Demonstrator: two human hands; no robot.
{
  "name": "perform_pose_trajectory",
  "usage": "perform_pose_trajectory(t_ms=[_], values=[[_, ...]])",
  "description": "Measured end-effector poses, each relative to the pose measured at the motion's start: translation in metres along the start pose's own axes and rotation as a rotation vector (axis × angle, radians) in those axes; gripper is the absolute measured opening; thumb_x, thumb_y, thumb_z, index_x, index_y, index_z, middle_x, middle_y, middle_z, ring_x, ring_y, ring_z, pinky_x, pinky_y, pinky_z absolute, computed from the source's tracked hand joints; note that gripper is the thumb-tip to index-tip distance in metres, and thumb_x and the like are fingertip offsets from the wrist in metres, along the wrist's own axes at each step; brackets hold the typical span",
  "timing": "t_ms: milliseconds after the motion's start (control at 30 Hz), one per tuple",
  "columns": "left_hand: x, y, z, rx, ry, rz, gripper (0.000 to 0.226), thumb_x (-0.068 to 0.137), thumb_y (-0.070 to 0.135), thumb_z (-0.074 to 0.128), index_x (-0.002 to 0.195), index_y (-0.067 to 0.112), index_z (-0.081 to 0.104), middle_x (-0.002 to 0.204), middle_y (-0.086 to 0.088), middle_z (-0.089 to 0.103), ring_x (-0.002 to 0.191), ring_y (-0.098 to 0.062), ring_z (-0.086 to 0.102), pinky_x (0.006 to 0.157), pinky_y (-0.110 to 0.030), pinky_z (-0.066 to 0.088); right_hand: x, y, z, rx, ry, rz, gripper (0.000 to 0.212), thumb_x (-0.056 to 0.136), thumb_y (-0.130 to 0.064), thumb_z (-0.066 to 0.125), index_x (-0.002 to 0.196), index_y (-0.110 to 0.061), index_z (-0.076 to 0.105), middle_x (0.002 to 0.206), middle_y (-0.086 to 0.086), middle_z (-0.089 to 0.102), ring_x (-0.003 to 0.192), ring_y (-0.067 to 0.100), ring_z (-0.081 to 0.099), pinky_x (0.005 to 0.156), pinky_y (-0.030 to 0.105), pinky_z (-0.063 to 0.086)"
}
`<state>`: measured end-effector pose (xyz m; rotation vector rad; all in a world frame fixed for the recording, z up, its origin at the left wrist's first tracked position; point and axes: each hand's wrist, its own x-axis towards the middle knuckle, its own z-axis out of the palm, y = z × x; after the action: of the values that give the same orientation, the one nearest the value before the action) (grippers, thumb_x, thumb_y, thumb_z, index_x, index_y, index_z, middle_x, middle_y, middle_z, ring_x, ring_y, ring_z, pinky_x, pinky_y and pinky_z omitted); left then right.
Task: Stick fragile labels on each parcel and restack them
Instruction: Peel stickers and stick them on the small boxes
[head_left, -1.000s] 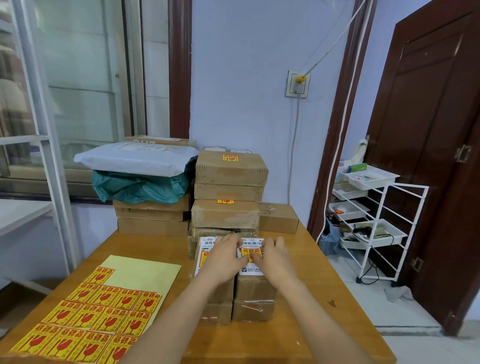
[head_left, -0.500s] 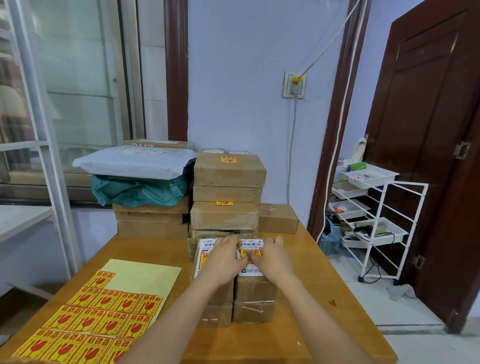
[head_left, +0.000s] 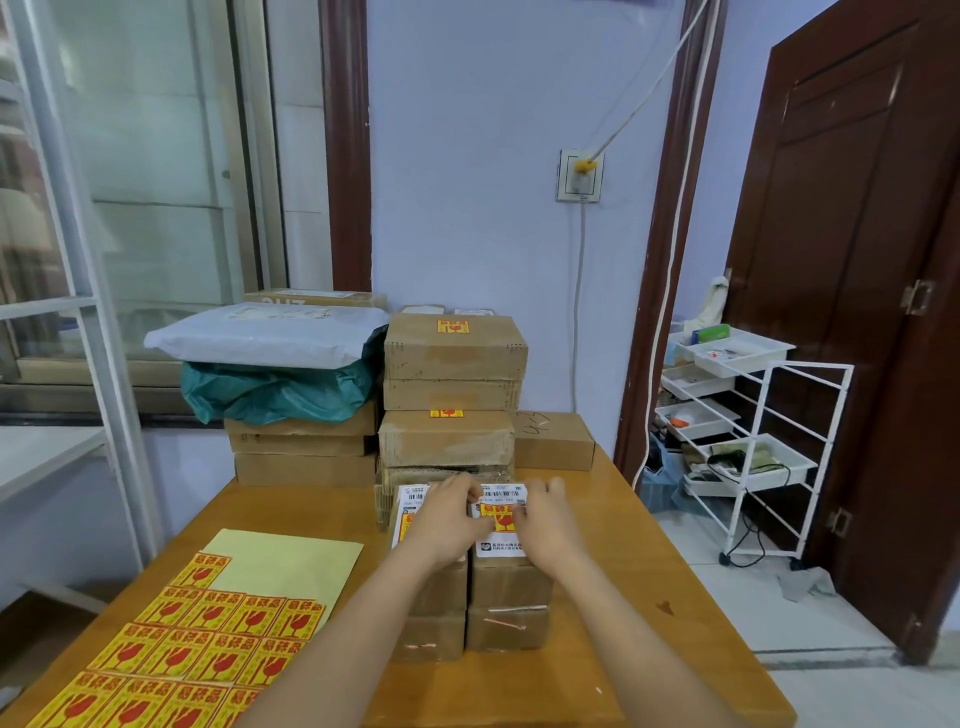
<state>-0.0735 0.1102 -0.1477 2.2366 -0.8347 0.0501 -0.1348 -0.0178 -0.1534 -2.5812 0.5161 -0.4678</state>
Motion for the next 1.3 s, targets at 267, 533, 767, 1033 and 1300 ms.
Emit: perform_pose_trajectory(t_ms=[267,533,767,1033,1300], values=[[0.004,0.005,-0.001,-0.014,-0.007,-0.041,0.024,0.083,0.016,0.066,0.097,0.015,0.048,0.108,-0.004,0.053,0.101,-0.021,0.052,0.078,-0.027,0.04,0.0,-0.001,0.001,-0.049,0.003,0.028,0.024,0.096,-0.003,0.039,0.119,-0.005,0.046,0.122,0.012,0.038,0.084,0.024,0.046,0.069,0.03,0.04],[0.006,0.005,0.001,0.008,0.028,-0.021,0.02,0.087,0.017,0.065,0.094,0.015,0.046,0.101,-0.003,0.052,0.097,-0.021,0.052,0.074,-0.025,0.038,-0.004,-0.002,-0.002,-0.076,0.005,0.039,0.026,0.098,-0.006,0.039,0.124,-0.007,0.044,0.125,0.011,0.037,0.085,0.024,0.044,0.069,0.029,0.037],[0.006,0.001,0.003,-0.02,0.049,-0.007,0.014,0.09,0.012,0.061,0.094,0.015,0.048,0.103,-0.005,0.055,0.1,-0.022,0.054,0.077,-0.024,0.039,-0.007,-0.006,-0.005,-0.108,-0.009,0.028,0.024,0.097,-0.007,0.037,0.121,-0.007,0.045,0.124,0.01,0.037,0.083,0.022,0.043,0.067,0.031,0.038],[0.005,-0.002,-0.001,-0.023,0.017,-0.001,0.015,0.091,0.01,0.06,0.098,0.016,0.048,0.106,-0.004,0.055,0.098,-0.019,0.052,0.076,-0.021,0.036,-0.009,-0.005,-0.007,-0.12,-0.026,-0.006,0.029,0.102,-0.023,0.039,0.124,-0.009,0.048,0.124,0.007,0.04,0.081,0.022,0.047,0.067,0.03,0.039],[0.002,-0.002,-0.006,-0.047,-0.043,-0.007,0.033,0.085,0.012,0.066,0.115,0.01,0.052,0.117,-0.005,0.054,0.107,-0.019,0.052,0.084,-0.021,0.04,-0.016,-0.008,-0.015,-0.196,-0.049,-0.056,0.032,0.102,-0.019,0.038,0.131,-0.006,0.045,0.128,0.009,0.041,0.094,0.029,0.057,0.072,0.032,0.042]])
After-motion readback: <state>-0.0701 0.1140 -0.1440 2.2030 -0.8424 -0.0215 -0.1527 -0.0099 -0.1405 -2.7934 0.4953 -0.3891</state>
